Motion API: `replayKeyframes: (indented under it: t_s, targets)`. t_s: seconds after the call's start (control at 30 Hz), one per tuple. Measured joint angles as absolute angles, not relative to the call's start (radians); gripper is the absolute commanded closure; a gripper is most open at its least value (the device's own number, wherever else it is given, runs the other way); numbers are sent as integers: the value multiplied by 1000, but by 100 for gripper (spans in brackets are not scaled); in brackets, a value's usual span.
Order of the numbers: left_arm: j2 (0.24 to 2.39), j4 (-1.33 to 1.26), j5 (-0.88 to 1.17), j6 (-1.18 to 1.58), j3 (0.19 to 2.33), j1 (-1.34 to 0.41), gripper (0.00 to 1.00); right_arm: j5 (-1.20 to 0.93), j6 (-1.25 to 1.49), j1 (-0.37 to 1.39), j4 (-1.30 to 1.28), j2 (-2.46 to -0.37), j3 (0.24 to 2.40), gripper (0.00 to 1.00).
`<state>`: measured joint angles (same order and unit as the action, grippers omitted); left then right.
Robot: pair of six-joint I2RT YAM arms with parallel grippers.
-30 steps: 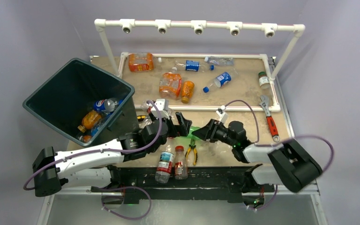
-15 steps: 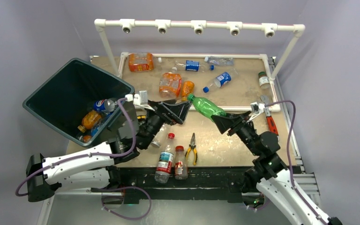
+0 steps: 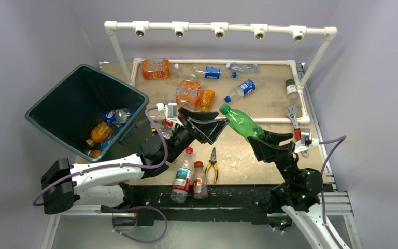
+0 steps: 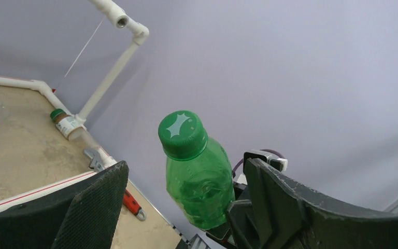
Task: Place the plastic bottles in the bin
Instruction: Pick up the plastic bottle at the center of the board.
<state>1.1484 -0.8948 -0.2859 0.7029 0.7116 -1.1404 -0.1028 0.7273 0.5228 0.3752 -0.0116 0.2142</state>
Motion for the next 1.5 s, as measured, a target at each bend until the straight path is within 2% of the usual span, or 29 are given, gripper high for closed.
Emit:
replayKeyframes:
  t_s: [0.23,0.53,0.6,0.67,0.77,0.93,1.0,1.03,1.17,1.27,1.3,1.33,1.37,1.4,1.43,1.47,1.5]
  targets:
    - [1181,-926,-232,740,767,-1140,24,-130,741,523,437,-13,208,100]
    - [1210,-949,-192,749,818,-1139,56,-176,749,523,473,-12,204,100]
    - [1222,-949,-188,749,833,-1136,60,-176,749,522,487,-12,204,100]
    - [1229,-949,-184,750,840,-1134,60,-176,749,522,495,-12,204,100]
    - [1235,-950,-180,750,847,-1132,49,-176,749,522,495,-11,204,100]
    - [1248,-942,-143,766,853,-1135,37,-181,748,522,485,-10,204,100]
    - [1254,-927,-132,768,859,-1135,36,-183,748,522,479,-10,204,100]
    - [1259,-918,-127,769,864,-1135,39,-183,748,522,476,-10,204,100]
    - [1267,-891,-127,772,875,-1134,75,-188,749,522,481,-10,204,100]
    - [1269,-892,-131,772,879,-1131,96,-192,749,522,483,-10,204,100]
    - [1269,-892,-130,773,881,-1131,100,-192,749,522,484,-10,204,100]
    - [1269,-892,-130,773,883,-1132,100,-193,749,522,486,-10,204,100]
    - [1269,-888,-130,772,886,-1132,100,-193,749,522,487,-10,204,91]
    - [1269,-884,-131,770,887,-1132,100,-193,749,522,485,-10,205,65]
    - [1269,-880,-132,767,889,-1132,100,-193,749,522,481,-11,207,44]
    - [1269,-873,-134,766,893,-1132,100,-193,749,522,474,-13,212,27]
    - [1268,-863,-137,763,898,-1132,100,-194,749,522,464,-19,221,17]
